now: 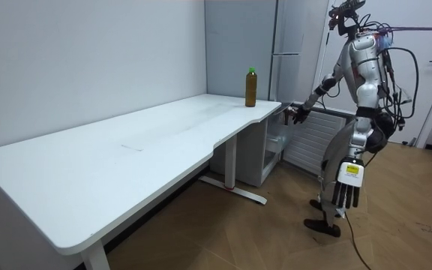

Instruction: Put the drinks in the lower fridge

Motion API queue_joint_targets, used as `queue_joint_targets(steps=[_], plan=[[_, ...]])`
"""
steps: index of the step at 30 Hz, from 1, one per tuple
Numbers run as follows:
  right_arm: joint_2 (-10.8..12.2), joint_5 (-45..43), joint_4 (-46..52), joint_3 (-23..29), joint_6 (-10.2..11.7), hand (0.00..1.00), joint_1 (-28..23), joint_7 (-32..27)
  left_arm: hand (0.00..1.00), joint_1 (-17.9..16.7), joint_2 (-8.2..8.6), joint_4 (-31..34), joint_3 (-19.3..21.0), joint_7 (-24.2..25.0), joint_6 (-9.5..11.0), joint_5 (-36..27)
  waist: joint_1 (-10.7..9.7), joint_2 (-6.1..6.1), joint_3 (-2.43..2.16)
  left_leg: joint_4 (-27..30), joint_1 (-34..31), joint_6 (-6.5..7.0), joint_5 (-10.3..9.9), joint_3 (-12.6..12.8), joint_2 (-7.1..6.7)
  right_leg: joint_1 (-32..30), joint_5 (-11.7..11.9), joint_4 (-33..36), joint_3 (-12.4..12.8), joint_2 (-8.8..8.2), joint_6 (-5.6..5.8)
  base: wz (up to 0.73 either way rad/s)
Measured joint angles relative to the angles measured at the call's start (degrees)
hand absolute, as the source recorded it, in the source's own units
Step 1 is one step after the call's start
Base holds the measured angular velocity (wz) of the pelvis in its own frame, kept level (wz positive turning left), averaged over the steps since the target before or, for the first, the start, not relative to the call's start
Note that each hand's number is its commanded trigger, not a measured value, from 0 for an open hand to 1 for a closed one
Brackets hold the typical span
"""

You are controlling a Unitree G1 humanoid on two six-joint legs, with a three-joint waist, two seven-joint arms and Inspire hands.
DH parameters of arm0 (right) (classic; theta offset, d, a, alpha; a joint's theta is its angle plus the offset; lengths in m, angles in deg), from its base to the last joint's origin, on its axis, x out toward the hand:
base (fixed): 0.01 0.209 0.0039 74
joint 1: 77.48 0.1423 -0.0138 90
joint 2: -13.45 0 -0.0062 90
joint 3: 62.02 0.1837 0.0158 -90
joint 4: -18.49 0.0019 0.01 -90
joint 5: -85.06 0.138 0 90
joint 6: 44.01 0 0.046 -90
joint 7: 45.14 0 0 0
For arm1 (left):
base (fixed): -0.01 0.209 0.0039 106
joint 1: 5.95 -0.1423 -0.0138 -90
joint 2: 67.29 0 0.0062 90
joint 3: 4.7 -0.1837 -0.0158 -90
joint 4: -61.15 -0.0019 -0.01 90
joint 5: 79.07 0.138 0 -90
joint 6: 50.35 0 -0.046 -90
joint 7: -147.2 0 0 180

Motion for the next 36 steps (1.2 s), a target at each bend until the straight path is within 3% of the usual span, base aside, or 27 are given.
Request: queue_joint_targets(steps=[3,9,20,24,30,36], plan=[[0.0,-4.1,0.4,-0.2,0.0,0.00,0.0,-2.9,0.00,0.0,0.00,-0.5,-0.4,0.0,0.0,-0.1,0.1,-0.08,0.00,0.1,-0.1,-0.09,-0.1,0.2,0.21,-0.1,0.1,0.1,1.0,0.71,0.08,-0.07],[0.0,-4.1,1.6,-3.0,0.0,0.00,0.0,-4.6,0.00,0.0,-0.09,-1.0,-3.1,0.0,-0.4,-0.5,0.5,-0.04,-0.02,0.5,0.0,-0.40,-0.2,0.8,0.91,-0.3,0.5,0.2,1.0,0.77,-0.52,-0.08],[0.0,-4.1,1.8,-3.9,-0.3,0.00,0.0,-6.8,0.00,0.2,-0.14,-1.0,-4.1,0.0,-1.3,-0.5,1.2,-0.04,-0.06,1.0,-0.1,-0.65,-0.3,0.9,1.37,-0.2,0.6,0.2,0.8,0.99,-0.93,0.00],[0.1,-3.9,6.3,-3.8,-3.5,0.00,-0.2,-7.4,0.00,0.2,-0.14,-1.0,-4.1,-0.1,-1.1,-0.5,-0.1,0.02,-0.11,1.1,-0.2,-0.65,-0.3,1.0,1.42,-0.2,0.8,0.2,0.7,0.99,-1.04,0.00],[0.7,-4.0,8.7,-3.8,-4.5,0.00,-0.5,-8.7,0.00,0.2,-0.10,-1.2,-4.0,-0.8,-0.3,-0.5,-0.2,0.29,-0.27,2.1,-0.7,-0.80,-0.5,1.0,2.04,-0.3,1.2,0.0,0.6,1.58,-1.34,-0.03],[1.3,-4.0,17.5,-3.5,-7.8,0.00,-3.3,-10.0,0.00,0.0,0.01,-1.5,-4.0,-0.9,0.4,-0.6,-0.6,0.71,-0.51,2.2,-0.9,-1.16,-0.5,1.0,2.12,-0.8,1.2,0.5,0.6,1.80,-1.62,-0.02]])
